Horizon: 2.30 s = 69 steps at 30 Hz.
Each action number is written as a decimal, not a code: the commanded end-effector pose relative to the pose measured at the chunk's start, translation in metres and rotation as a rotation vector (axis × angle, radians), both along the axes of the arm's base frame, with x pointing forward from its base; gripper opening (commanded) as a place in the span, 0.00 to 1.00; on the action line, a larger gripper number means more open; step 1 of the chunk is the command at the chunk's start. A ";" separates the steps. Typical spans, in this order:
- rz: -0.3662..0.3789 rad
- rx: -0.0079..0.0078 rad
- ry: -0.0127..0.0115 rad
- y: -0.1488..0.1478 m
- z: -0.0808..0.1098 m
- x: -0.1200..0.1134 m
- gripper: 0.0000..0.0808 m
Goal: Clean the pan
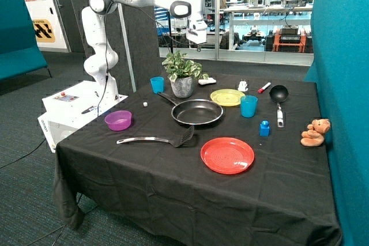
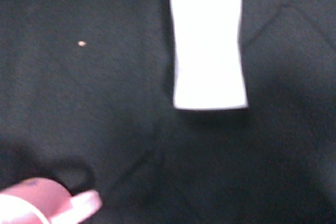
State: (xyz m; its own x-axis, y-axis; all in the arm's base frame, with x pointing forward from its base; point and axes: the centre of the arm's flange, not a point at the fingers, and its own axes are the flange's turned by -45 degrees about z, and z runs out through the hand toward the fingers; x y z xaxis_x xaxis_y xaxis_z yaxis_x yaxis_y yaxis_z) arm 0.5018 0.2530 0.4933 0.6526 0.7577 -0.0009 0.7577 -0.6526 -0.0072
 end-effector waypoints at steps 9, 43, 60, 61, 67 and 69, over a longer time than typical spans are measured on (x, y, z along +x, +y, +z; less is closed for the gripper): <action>0.074 -0.0037 -0.0062 0.046 -0.032 0.002 0.79; -0.018 -0.0040 -0.0060 0.043 -0.101 0.055 0.99; -0.087 -0.0042 -0.0059 0.046 -0.134 0.049 1.00; -0.085 -0.0042 -0.0059 0.046 -0.135 0.048 1.00; -0.086 -0.0042 -0.0059 0.047 -0.135 0.044 1.00; -0.085 -0.0042 -0.0059 0.047 -0.135 0.043 1.00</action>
State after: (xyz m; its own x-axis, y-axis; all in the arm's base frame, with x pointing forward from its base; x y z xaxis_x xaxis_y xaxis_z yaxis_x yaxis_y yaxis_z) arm 0.5522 0.3001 0.3652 0.7082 0.7060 -0.0070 0.7060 -0.7082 -0.0021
